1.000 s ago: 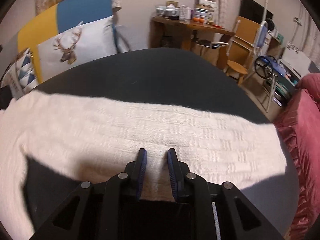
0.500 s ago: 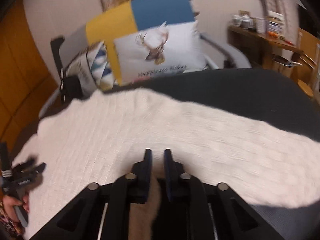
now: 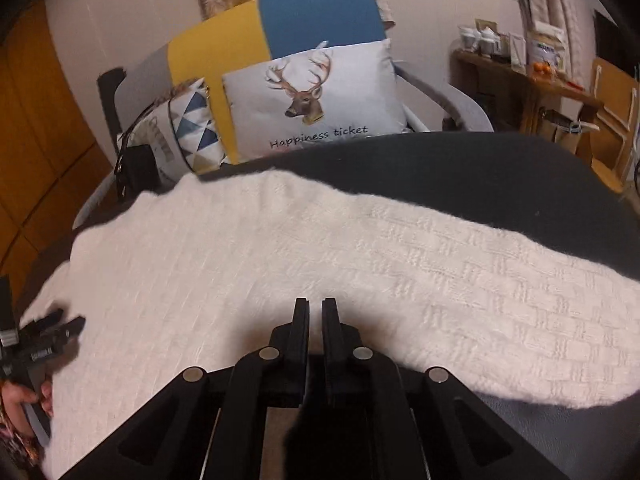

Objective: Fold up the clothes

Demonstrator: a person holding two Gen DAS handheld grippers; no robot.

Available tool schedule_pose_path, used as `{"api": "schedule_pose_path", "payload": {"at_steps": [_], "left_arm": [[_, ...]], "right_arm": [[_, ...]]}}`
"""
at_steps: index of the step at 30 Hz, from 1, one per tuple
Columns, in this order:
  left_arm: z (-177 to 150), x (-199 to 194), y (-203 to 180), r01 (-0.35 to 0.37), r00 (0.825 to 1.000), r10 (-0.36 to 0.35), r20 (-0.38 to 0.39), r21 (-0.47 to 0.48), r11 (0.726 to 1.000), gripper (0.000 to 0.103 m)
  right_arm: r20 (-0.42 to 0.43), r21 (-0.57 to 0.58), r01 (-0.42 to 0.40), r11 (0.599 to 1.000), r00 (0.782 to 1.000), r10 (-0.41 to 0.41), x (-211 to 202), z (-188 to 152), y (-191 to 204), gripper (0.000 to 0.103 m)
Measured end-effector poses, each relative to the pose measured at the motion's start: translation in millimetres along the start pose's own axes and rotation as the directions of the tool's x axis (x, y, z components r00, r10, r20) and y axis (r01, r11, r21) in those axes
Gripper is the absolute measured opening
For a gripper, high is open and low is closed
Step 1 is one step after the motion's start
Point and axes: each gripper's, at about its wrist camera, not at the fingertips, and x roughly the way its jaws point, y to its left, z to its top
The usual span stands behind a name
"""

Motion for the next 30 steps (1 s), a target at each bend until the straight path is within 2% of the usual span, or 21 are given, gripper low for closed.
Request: {"api": "schedule_pose_path", "payload": {"at_steps": [2,3,5,8,10,15,18,19,21,23,25,27,30], "left_arm": [[-0.3,-0.3,0.3,0.003,1.000,-0.003,0.001,-0.001,1.000,0.103],[-0.4,-0.4,0.3,0.004,1.000,-0.004,0.001,-0.002,1.000,0.103],[-0.4,-0.5,-0.3,0.003,1.000,-0.003,0.001,-0.001,1.000,0.103],[0.0,-0.5,-0.6,0.003,1.000,-0.003,0.002,-0.001,1.000,0.103],[0.2,-0.5,-0.3,0.004,1.000,-0.004,0.003,-0.002,1.000,0.103],[0.3,-0.3,0.1,0.004,1.000,-0.004,0.005,-0.002,1.000,0.103],[0.4,-0.5,0.3,0.006,1.000,-0.006,0.005,-0.003,1.000,0.103],[0.4,-0.5,0.4,0.007,1.000,-0.007,0.006,-0.004,1.000,0.103],[0.5,-0.6,0.5,0.008,1.000,-0.008,0.006,-0.005,1.000,0.103],[0.6,-0.6,0.6,0.009,1.000,-0.009,0.006,-0.005,1.000,0.103],[0.8,-0.3,0.2,0.002,1.000,-0.002,0.012,-0.002,1.000,0.103],[1.0,-0.5,0.2,0.003,1.000,-0.003,0.012,-0.002,1.000,0.103],[1.3,-0.9,0.4,0.004,1.000,-0.004,0.012,-0.003,1.000,0.103]], "right_arm": [[-0.032,-0.054,0.000,0.999,0.999,-0.002,6.9,-6.9,10.0,0.005],[-0.055,-0.081,0.036,0.996,0.998,-0.041,10.7,-11.5,10.9,0.005],[-0.043,-0.081,0.055,0.995,0.997,-0.059,12.6,-17.4,5.5,0.005],[-0.010,0.114,-0.025,0.993,1.000,0.026,-2.4,-19.5,-16.5,0.010],[0.026,0.159,-0.044,0.986,0.999,0.040,-15.9,-23.2,-17.4,0.011],[0.008,0.097,-0.093,0.991,0.996,0.093,-25.6,-39.1,7.3,0.013],[-0.013,0.010,-0.057,0.998,0.998,0.057,-14.4,-37.4,21.6,0.013],[-0.071,0.006,-0.019,1.000,0.997,0.020,-3.9,-40.3,19.4,0.012],[-0.078,0.035,-0.050,0.998,0.996,0.053,-1.4,-38.5,13.6,0.011],[-0.083,0.114,-0.098,0.989,0.991,0.108,-7.2,-30.4,3.1,0.012],[-0.012,0.189,-0.109,0.976,0.994,0.113,-18.3,-26.5,-8.0,0.016],[0.022,0.204,-0.123,0.971,0.992,0.121,-21.6,-22.8,-9.9,0.017],[0.033,0.192,-0.145,0.971,0.989,0.141,-18.5,-17.9,1.1,0.017]]}}
